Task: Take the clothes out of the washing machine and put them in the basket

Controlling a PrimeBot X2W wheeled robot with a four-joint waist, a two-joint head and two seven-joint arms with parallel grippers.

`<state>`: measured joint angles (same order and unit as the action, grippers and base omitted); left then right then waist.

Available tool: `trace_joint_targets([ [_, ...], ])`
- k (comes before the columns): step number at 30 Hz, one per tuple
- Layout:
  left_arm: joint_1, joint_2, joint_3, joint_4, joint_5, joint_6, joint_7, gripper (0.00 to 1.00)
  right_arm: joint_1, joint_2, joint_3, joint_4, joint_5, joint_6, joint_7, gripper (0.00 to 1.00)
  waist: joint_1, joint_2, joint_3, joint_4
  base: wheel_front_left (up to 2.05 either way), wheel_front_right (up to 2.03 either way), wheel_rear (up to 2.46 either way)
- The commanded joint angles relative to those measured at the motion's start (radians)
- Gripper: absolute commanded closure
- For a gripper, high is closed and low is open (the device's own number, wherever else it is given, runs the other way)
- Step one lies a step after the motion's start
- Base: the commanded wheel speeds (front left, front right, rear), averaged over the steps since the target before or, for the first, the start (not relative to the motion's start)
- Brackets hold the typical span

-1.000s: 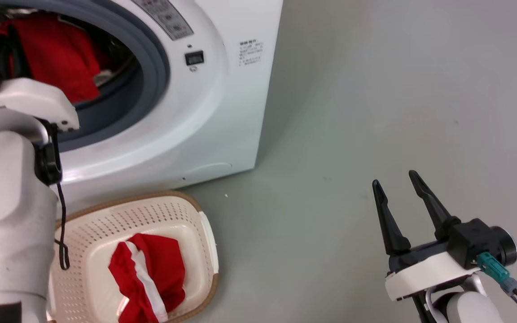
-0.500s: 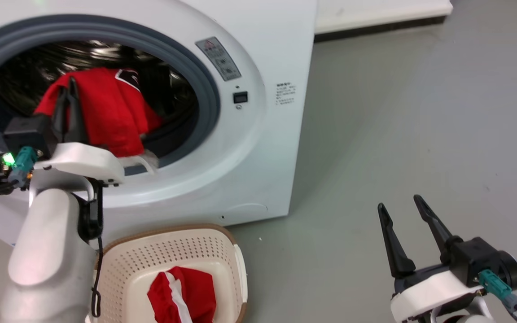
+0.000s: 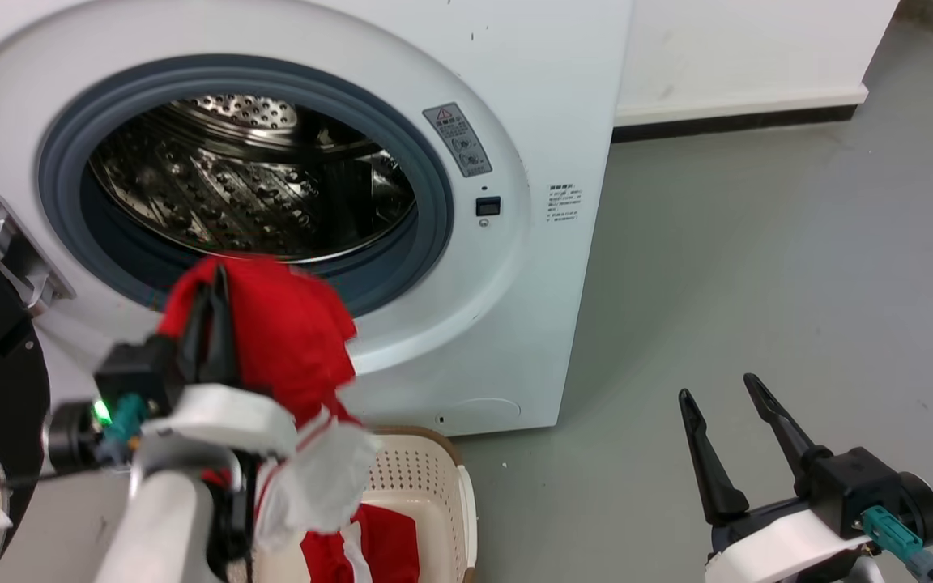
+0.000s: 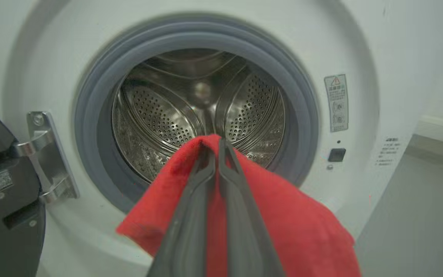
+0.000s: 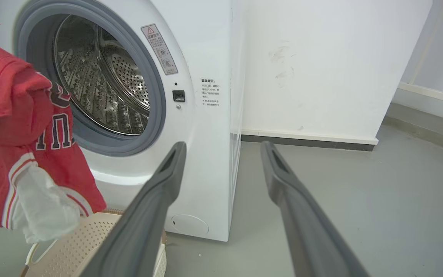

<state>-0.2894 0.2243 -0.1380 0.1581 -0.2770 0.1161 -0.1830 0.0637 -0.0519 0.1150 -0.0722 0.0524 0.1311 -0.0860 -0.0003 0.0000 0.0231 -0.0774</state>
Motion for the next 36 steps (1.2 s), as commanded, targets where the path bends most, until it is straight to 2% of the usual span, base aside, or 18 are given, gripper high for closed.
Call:
trace_joint_targets([
  [1, 0.034, -0.011, -0.005, 0.006, -0.005, 0.009, -0.001, 1.0, -0.001, 0.003, 0.005, -0.008, -0.006, -0.001, 0.005, 0.0, 0.0003, 0.0, 0.013, 0.0, 0.0, 0.0, 0.0],
  [9, 0.134, -0.091, -0.01, 0.129, -0.045, 0.037, -0.048, 1.0, -0.043, 0.003, 0.011, -0.038, -0.015, -0.001, 0.006, 0.0, 0.0003, 0.0, 0.143, -0.021, 0.0, 0.0, 0.0],
  [16, 0.054, -0.137, -0.003, 0.31, -0.067, 0.022, -0.08, 1.0, -0.103, 0.002, 0.006, -0.051, -0.019, -0.001, -0.007, 0.0, 0.0003, 0.0, 0.304, -0.031, 0.0, 0.0, 0.0],
  [27, -0.108, -0.167, 0.035, 0.541, -0.039, 0.006, -0.083, 1.0, -0.2, -0.032, 0.007, -0.047, 0.01, -0.001, -0.048, 0.0, 0.0003, 0.0, 0.518, -0.049, 0.0, 0.0, 0.0],
  [36, -0.206, -0.172, 0.087, 0.746, -0.04, -0.002, -0.082, 1.0, -0.248, -0.052, 0.008, -0.024, 0.031, -0.001, -0.083, 0.0, 0.0003, 0.0, 0.631, -0.066, 0.0, 0.0, 0.0],
])
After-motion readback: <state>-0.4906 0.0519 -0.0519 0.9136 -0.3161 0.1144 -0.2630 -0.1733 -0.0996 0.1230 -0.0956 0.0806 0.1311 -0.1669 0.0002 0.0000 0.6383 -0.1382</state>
